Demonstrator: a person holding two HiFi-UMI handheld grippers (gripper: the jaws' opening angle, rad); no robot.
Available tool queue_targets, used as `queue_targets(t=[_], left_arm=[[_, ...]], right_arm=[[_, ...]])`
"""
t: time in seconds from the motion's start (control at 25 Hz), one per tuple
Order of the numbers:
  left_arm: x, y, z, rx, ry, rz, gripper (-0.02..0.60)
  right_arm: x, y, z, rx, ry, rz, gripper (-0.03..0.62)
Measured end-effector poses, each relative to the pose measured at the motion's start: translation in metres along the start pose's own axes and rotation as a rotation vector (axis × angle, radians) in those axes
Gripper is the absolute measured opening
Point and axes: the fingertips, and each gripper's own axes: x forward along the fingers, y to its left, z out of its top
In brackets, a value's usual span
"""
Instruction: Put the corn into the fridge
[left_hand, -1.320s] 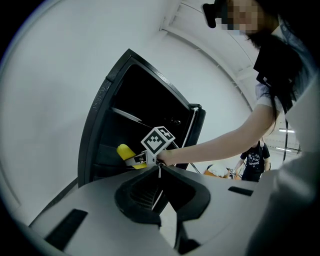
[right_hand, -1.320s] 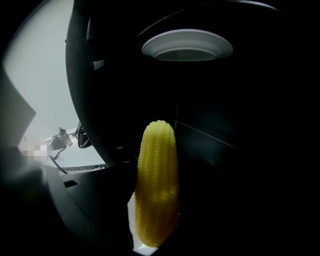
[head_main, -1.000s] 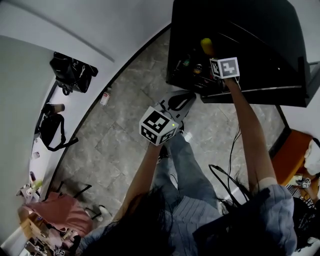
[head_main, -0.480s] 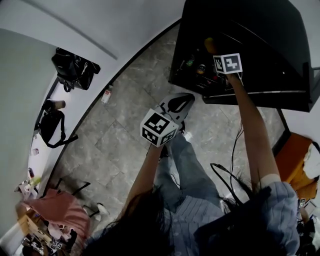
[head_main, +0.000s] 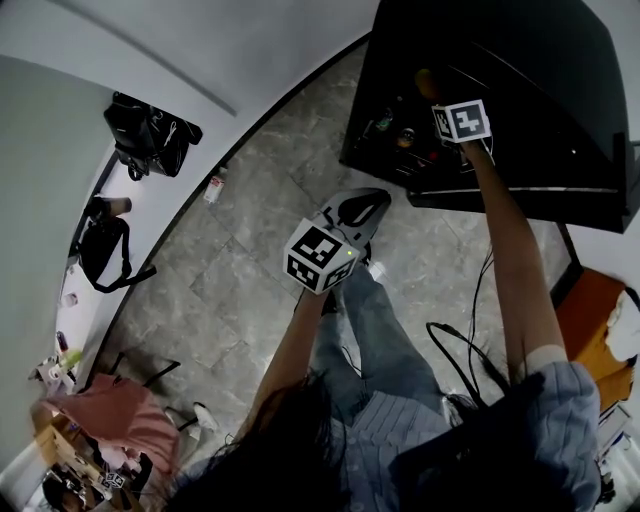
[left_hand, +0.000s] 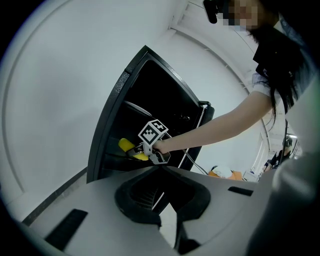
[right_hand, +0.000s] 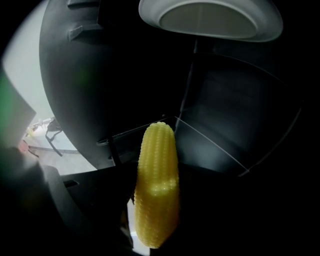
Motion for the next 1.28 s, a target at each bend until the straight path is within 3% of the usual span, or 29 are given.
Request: queue_targets(t=[0.44,0.76,1.28], left_arm=[[0.002,0.008,-0.007,-0.019,0.002,0.006,0.008],[0.001,0.001,-0.01,-0.019,0.014,-0.007,0.008],[-0.017,-0.026,-0.012,0.005,0.03,-0.04,0.008]], right_arm=[[0.0,-0.01,0.031,-0.112,-0.094,-0.113,0.255],[-0.022,-0.005,0.038,-0.084,-0.18,-0.161,0.255],[-0.093,0.041,0.015,0.038,-0.333,-0.06,0.255]])
